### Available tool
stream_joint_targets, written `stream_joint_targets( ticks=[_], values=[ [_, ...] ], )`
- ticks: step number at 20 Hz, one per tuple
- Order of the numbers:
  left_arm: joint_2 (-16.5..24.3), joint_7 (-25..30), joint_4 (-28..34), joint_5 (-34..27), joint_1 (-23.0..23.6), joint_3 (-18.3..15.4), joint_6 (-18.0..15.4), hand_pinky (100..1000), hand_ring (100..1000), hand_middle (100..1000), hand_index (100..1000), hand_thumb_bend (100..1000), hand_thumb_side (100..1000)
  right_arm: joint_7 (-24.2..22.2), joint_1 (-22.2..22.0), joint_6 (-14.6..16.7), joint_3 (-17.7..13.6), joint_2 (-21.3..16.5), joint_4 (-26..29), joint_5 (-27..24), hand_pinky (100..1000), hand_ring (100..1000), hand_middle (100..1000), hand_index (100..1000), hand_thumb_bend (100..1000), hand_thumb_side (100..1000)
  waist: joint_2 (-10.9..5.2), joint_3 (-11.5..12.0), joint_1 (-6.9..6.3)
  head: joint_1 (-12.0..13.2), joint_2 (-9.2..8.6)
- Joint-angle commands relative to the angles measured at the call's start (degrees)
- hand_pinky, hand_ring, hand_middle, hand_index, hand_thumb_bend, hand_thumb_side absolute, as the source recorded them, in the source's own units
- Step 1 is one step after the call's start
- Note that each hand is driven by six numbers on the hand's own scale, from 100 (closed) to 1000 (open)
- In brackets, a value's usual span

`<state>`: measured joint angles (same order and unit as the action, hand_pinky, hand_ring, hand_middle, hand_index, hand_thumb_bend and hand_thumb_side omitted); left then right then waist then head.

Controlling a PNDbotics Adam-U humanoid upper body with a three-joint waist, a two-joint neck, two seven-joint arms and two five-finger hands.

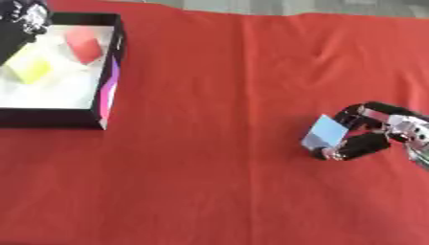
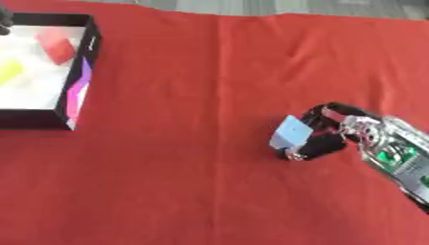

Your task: Pick up the objects with one hand, pass them to the other hand, and then place them into the box on the other side of the table.

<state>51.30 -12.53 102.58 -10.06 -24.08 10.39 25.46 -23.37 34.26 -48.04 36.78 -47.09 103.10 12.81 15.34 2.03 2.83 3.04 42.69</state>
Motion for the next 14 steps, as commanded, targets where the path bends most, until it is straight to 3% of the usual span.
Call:
stream_joint_targets(
  ticks=[1, 14],
  values=[
    [1.2, -0.4, 1.0, -0.1, -0.3, -1.2, -0.1, 807, 749, 674, 762, 100, 825, -3.5, 0.5, -3.9, -0.8, -0.6, 0.5, 0.0, 916, 848, 713, 810, 552, 382, -0.93, 0.1, -0.65, -0.2, -0.34],
    [1.2, -0.4, 1.1, -0.1, -0.2, -1.1, 0.0, 808, 737, 675, 761, 100, 824, -3.5, 0.4, -3.9, -0.6, -0.7, -0.1, -0.6, 898, 794, 645, 753, 494, 281, -1.03, 0.0, -0.54, -0.3, -0.14]
  ],
)
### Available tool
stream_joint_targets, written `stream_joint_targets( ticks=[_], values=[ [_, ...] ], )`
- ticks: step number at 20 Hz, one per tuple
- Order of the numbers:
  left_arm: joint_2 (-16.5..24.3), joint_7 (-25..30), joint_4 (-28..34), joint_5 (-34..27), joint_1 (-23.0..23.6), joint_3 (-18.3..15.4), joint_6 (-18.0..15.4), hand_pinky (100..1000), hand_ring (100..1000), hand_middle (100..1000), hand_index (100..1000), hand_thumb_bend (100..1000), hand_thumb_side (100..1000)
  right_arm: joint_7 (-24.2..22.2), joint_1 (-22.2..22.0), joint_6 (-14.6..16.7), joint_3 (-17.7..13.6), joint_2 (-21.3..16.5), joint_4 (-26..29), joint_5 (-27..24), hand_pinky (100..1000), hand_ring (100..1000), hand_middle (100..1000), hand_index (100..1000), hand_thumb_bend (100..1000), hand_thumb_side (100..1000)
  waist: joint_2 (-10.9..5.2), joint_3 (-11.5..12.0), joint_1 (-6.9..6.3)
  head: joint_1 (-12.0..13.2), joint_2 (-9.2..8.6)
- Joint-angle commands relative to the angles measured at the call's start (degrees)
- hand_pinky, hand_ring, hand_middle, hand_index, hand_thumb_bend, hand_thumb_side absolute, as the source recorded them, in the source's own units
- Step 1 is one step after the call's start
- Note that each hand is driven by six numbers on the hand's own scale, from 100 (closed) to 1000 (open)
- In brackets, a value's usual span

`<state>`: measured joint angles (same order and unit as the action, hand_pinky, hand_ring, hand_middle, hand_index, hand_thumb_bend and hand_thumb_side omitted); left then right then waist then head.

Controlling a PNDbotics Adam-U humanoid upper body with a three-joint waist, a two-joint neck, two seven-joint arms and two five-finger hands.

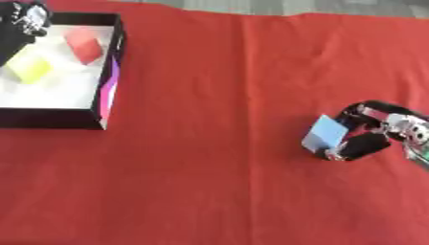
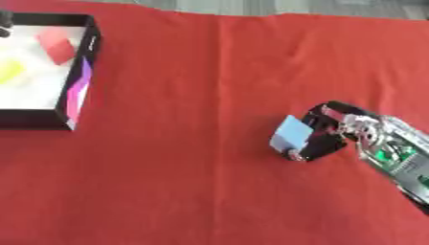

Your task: Pick up the objects with one hand, pass them to the other hand, and then place them into the box on the other side of the table.

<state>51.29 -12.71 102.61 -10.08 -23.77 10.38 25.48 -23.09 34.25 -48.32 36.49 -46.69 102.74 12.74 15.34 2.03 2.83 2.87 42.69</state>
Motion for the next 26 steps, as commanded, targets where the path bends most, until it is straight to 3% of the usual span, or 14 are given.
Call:
stream_joint_targets(
  ticks=[1, 9, 13, 26],
  values=[
    [1.3, -0.3, 1.0, -0.1, -0.5, -1.1, 0.0, 808, 737, 674, 761, 100, 824, -3.7, 0.4, -3.6, -0.3, -1.1, 0.3, -0.5, 895, 786, 637, 746, 492, 276, -1.05, 0.0, -0.54, -0.2, -0.13],
    [1.3, -0.2, 1.1, 0.0, -0.5, -1.1, 0.0, 809, 736, 675, 761, 100, 821, -2.7, 1.2, -3.6, -0.8, -1.4, 1.4, -1.5, 871, 723, 569, 675, 448, 191, -1.18, 0.0, -0.51, -0.1, -0.04],
    [1.4, -0.3, 1.0, 0.0, -0.4, -1.1, 0.0, 810, 736, 675, 761, 100, 819, -1.7, 1.7, -3.6, -1.1, -2.0, 2.3, -2.5, 863, 698, 558, 659, 293, 245, -1.29, -0.1, -0.45, -0.1, -0.09],
    [1.6, -0.1, 1.0, 0.1, -0.4, -1.1, 0.1, 810, 737, 673, 761, 100, 817, 0.9, 4.3, -3.6, -5.0, -6.2, 8.8, -3.6, 851, 676, 545, 641, 127, 180, -1.41, -0.4, -0.51, 0.0, -0.23]
  ],
)
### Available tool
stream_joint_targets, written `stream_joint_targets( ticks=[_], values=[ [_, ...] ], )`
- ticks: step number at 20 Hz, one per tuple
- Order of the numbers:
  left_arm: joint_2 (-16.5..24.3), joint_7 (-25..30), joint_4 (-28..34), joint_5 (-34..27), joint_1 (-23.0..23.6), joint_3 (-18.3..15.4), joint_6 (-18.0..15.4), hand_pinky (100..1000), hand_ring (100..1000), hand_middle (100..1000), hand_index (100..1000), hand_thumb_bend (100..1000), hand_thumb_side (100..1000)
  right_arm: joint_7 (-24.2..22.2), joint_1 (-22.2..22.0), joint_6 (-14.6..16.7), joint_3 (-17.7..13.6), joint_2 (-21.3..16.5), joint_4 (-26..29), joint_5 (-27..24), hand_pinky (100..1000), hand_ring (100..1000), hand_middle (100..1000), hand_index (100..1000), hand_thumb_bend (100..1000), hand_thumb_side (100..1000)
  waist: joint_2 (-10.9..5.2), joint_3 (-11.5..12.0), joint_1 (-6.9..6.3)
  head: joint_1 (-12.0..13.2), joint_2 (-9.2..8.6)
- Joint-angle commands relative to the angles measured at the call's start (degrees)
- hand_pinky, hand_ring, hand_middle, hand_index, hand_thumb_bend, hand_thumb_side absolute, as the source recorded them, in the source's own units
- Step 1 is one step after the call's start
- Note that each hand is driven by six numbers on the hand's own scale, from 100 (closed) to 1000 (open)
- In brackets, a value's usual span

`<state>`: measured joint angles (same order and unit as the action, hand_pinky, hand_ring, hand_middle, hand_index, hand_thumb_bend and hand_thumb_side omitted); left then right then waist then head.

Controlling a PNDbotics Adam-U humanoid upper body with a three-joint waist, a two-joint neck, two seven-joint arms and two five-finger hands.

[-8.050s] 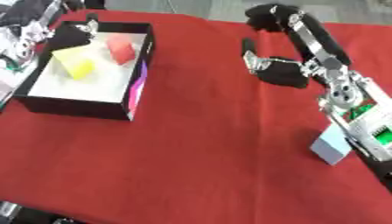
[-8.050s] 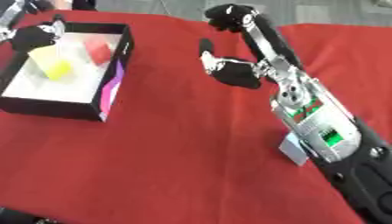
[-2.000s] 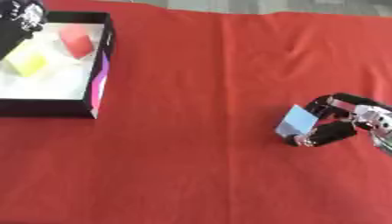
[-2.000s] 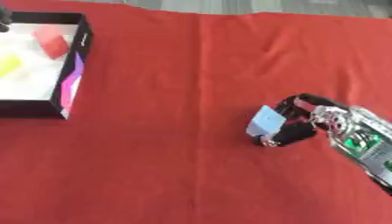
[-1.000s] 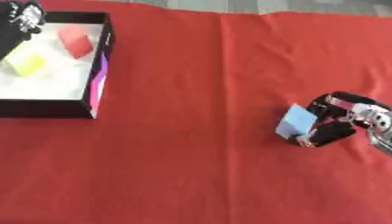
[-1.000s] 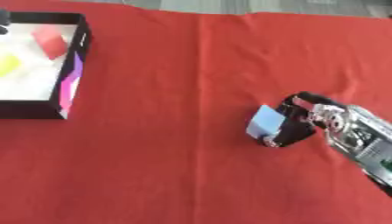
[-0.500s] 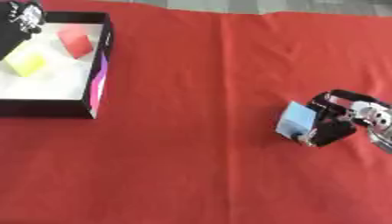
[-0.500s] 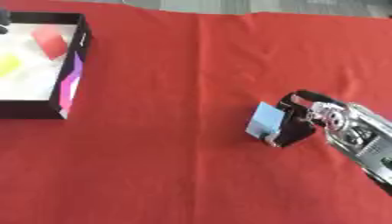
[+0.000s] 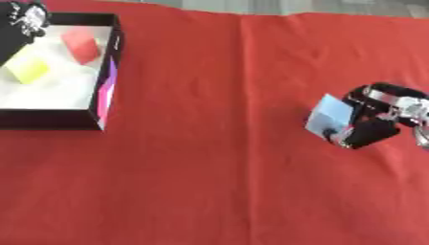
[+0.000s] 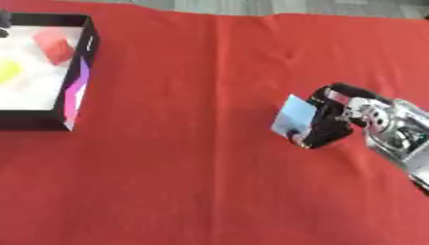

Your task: Pick up the objects with one hand, pass them to the other hand, and then place them into the box on the other side of the table.

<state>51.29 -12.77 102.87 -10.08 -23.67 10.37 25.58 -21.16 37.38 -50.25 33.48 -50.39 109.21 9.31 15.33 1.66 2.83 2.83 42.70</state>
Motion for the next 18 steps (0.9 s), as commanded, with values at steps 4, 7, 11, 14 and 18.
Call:
stream_joint_targets(
  ticks=[4, 7, 11, 14, 18],
  values=[
    [1.7, 0.0, 1.1, 0.1, -0.9, -1.2, -0.2, 807, 735, 672, 760, 100, 806, 1.8, 2.9, -1.7, -3.9, -1.2, 5.1, 0.0, 854, 673, 539, 635, 100, 100, -1.51, 0.0, -0.85, -0.1, -0.36],
    [2.1, 0.6, 1.9, 0.1, -1.9, -0.8, -0.4, 803, 735, 671, 760, 100, 791, 5.0, 5.1, -1.6, -4.1, 1.8, 5.3, -0.6, 854, 672, 536, 634, 100, 100, -1.61, 0.3, -1.30, -0.1, -0.52],
    [2.9, 2.1, 3.2, 0.7, -3.6, 0.0, -0.7, 795, 723, 667, 762, 100, 772, 10.1, 6.9, -0.8, -4.2, 5.3, 5.4, -1.3, 860, 681, 535, 632, 100, 100, -1.67, 0.6, -1.82, 0.2, -0.86],
    [3.6, 4.2, 4.5, 1.4, -5.0, 0.8, -0.8, 794, 716, 664, 765, 100, 758, 13.4, 7.9, 0.4, -4.0, 7.9, 5.0, -2.0, 862, 680, 531, 629, 100, 100, -1.70, 0.8, -2.15, 0.5, -1.01],
    [4.1, 8.0, 6.6, 2.7, -7.5, 2.2, -0.3, 794, 722, 670, 769, 100, 749, 17.7, 9.1, 3.7, -3.5, 11.7, 2.5, -2.6, 860, 686, 530, 627, 100, 100, -1.80, 1.4, -2.67, 0.7, -1.30]
  ],
)
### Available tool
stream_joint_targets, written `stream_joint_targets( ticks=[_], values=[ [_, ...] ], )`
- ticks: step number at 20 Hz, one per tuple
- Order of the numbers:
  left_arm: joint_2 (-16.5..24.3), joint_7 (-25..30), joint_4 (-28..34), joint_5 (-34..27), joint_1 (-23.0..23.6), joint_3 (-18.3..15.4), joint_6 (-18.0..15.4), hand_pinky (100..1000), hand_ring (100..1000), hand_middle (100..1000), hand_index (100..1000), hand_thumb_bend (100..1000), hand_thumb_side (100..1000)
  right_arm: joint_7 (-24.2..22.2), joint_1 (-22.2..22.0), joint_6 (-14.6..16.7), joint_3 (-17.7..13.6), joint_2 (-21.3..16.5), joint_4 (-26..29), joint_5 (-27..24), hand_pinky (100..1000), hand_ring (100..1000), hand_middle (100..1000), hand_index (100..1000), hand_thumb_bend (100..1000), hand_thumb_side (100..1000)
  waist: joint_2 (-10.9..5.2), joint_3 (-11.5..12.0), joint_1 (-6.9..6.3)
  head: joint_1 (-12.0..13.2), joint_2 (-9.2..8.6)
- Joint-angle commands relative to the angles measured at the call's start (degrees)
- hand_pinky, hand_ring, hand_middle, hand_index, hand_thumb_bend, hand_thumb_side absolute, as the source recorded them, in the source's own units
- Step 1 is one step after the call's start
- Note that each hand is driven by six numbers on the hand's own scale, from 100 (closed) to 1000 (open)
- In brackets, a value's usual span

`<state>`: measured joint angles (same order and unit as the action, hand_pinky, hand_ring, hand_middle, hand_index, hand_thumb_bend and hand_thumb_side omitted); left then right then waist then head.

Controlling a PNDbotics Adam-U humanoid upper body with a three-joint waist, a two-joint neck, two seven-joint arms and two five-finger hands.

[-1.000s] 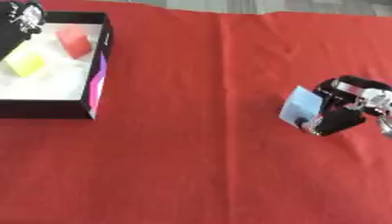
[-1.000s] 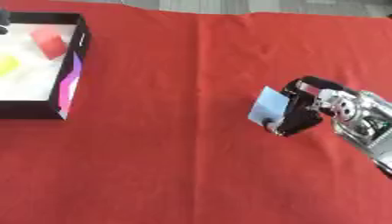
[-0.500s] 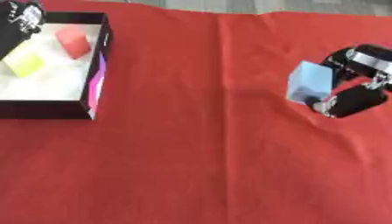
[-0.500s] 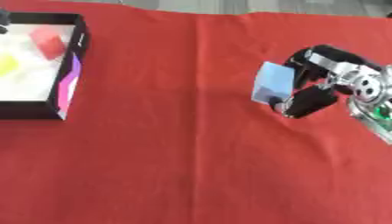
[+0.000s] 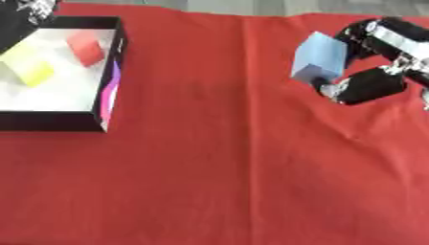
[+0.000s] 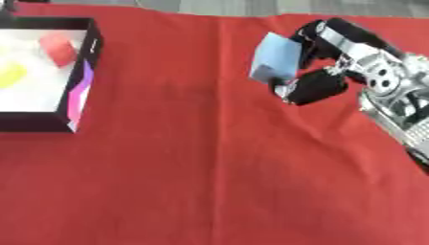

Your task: Pick up the objects with one hand, pass them to the other hand, and then place them into the box on the other side of the table.

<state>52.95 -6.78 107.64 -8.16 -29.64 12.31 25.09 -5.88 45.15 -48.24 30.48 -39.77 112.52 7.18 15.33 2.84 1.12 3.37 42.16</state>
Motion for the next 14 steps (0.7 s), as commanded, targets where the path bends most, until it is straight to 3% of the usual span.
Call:
stream_joint_targets(
  ticks=[1, 14],
  values=[
    [2.4, 3.1, 2.3, 1.0, -2.1, 0.7, 0.5, 793, 723, 670, 769, 100, 748, 3.4, 1.4, 2.6, -0.3, 1.7, -1.6, -0.6, 860, 687, 529, 625, 100, 100, -1.85, 0.4, -1.11, 0.1, -0.84],
    [1.1, 18.4, 6.9, 11.2, -11.4, 9.3, 3.0, 785, 760, 708, 795, 100, 668, 14.6, 2.5, 11.4, 2.4, 7.6, -9.3, -3.9, 855, 680, 524, 620, 100, 100, -2.31, 1.2, -2.20, 0.2, -0.26]
  ],
)
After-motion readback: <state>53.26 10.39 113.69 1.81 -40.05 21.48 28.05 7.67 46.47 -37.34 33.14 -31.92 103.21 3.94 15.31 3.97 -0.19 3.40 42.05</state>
